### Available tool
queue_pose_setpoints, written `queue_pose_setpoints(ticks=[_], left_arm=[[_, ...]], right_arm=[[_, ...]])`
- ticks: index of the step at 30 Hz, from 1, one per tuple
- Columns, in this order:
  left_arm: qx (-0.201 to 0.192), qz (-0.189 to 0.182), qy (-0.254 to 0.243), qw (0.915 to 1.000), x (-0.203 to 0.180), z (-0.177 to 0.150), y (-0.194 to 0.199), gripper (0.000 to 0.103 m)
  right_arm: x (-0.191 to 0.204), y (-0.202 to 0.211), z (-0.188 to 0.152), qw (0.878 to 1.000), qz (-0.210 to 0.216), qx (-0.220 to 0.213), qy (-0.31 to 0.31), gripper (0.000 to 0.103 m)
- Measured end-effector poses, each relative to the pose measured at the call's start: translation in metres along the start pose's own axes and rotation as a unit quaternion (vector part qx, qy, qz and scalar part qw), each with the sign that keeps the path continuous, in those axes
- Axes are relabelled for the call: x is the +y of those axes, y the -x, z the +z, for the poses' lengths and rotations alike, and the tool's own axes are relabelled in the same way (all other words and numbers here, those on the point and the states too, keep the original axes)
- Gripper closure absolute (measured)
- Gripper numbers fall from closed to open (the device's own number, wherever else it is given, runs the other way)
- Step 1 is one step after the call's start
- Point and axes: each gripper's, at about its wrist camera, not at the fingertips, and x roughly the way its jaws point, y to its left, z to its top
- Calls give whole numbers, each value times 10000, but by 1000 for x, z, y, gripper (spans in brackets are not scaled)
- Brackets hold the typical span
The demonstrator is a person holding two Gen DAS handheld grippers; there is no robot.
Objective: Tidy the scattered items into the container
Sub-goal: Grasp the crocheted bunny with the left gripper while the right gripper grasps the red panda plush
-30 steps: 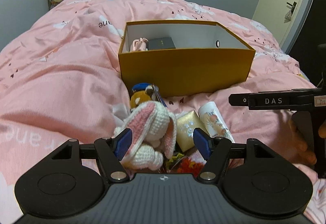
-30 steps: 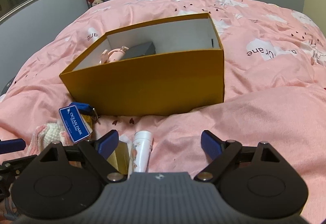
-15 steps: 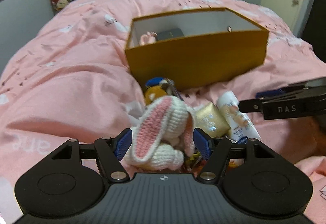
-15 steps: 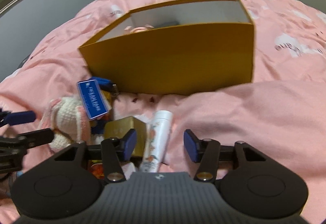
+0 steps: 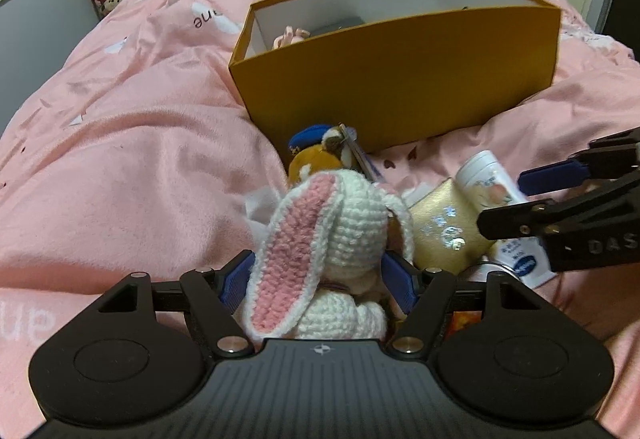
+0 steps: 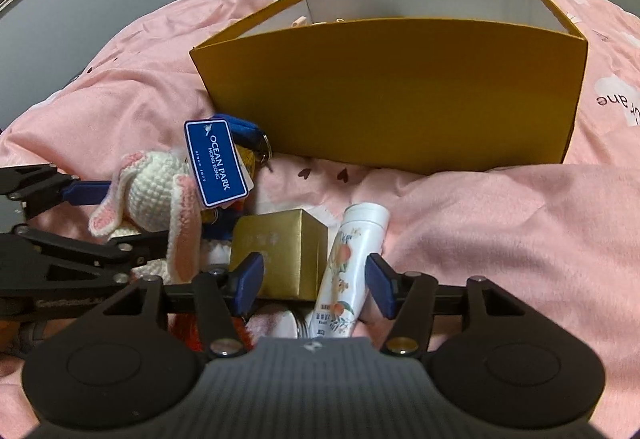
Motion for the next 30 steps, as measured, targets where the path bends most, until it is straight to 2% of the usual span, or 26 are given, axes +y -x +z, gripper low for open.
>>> queue_pose_setpoints(ticks=[2,6,9,13,19,24,30], left_arm=[[75,-73,74,9999,3,2,-5,24],[49,-155,225,9996,8,2,-4,36],[-8,-199,415,9989,15,2,1,42],[-156,-201,771,9967,23,4,15,44],[-553,-7,1092,9925,36,9,29,45],[-551,75,1186,9914,40,7,22,45],[-550,126,1348,9893,45,7,15,45]], right_arm=[[1,-1,1,10000,29,-30,54,41],[8,-2,3,9995,185,-108,237,43],[15,-6,3,9987,261,-92,432,43],[24,-9,6,9972,375,-67,649,51],[34,-21,20,9954,717,61,636,51],[48,-39,31,9937,856,268,676,51],[64,-58,40,9918,756,327,979,51]])
